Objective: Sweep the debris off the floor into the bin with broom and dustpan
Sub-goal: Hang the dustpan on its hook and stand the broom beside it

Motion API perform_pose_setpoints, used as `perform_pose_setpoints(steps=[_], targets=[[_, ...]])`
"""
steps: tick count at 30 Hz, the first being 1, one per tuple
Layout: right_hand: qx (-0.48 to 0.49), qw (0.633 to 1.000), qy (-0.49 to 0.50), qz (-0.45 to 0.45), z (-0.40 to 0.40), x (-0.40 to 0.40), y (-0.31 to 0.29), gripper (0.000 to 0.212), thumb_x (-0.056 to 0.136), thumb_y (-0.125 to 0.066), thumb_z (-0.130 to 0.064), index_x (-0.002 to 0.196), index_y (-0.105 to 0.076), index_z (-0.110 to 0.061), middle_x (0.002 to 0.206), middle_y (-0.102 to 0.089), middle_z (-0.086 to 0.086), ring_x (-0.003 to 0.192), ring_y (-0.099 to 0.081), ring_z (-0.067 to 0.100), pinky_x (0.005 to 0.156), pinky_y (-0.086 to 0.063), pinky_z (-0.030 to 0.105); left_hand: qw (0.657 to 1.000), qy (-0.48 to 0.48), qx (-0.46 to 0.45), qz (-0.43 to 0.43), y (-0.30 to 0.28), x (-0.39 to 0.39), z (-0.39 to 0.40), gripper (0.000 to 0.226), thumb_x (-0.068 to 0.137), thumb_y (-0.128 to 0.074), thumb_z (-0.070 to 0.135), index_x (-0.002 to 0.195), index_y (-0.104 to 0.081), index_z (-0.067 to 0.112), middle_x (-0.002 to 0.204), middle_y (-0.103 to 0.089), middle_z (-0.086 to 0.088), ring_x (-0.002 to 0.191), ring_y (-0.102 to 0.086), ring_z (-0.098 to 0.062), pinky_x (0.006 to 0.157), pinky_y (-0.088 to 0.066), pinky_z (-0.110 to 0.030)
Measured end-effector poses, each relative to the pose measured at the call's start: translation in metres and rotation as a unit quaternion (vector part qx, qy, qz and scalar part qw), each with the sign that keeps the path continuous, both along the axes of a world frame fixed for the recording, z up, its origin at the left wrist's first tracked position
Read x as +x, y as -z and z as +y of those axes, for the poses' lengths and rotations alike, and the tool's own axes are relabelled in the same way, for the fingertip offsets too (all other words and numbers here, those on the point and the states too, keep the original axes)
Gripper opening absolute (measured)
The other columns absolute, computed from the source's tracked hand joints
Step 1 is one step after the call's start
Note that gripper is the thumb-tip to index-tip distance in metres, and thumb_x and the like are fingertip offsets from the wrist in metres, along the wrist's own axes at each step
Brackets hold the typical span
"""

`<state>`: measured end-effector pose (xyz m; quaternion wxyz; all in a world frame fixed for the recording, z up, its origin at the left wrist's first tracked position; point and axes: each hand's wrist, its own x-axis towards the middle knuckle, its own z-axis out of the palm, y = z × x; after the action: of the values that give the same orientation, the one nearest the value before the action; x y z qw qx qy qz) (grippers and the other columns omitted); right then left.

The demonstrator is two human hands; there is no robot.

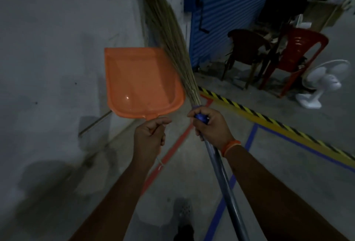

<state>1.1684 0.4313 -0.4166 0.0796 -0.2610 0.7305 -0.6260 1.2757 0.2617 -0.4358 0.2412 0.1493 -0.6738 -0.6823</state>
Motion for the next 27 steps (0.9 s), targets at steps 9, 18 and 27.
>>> perform_pose_setpoints(steps=[9,18,27], targets=[[-0.03,0.998,0.049,0.004,0.005,-0.242,-0.025,0.013,0.093,-0.056,0.005,0.098,-0.065,-0.002,0.062,-0.052,0.023,0.047,-0.05,0.026,0.043,-0.045,0.032,0.999,0.029,-0.004,0.034,-0.016,-0.26,-0.005,0.035,0.098,-0.057,-0.001,0.096,-0.079,0.026,0.052,-0.049,-0.01,0.048,-0.041,-0.02,0.05,-0.035,-0.03],[-0.036,0.998,0.031,0.03,-0.001,-0.5,-0.04,0.016,0.092,-0.061,-0.001,0.093,-0.07,-0.015,0.06,-0.06,0.0,0.047,-0.052,0.016,0.048,-0.046,0.032,0.996,0.025,-0.049,0.074,-0.028,-0.511,-0.021,0.03,0.097,-0.059,0.008,0.102,-0.079,0.03,0.059,-0.055,-0.014,0.05,-0.045,-0.011,0.05,-0.039,-0.022],[-0.07,0.994,0.02,0.079,-0.021,-0.773,-0.065,0.013,0.093,-0.062,-0.008,0.092,-0.071,-0.017,0.075,-0.064,0.002,0.047,-0.052,0.032,0.046,-0.047,0.034,0.989,-0.028,-0.135,0.048,-0.058,-0.757,-0.036,0.02,0.093,-0.063,0.029,0.104,-0.079,0.034,0.099,-0.075,-0.005,0.085,-0.068,-0.043,0.071,-0.058,-0.049]])
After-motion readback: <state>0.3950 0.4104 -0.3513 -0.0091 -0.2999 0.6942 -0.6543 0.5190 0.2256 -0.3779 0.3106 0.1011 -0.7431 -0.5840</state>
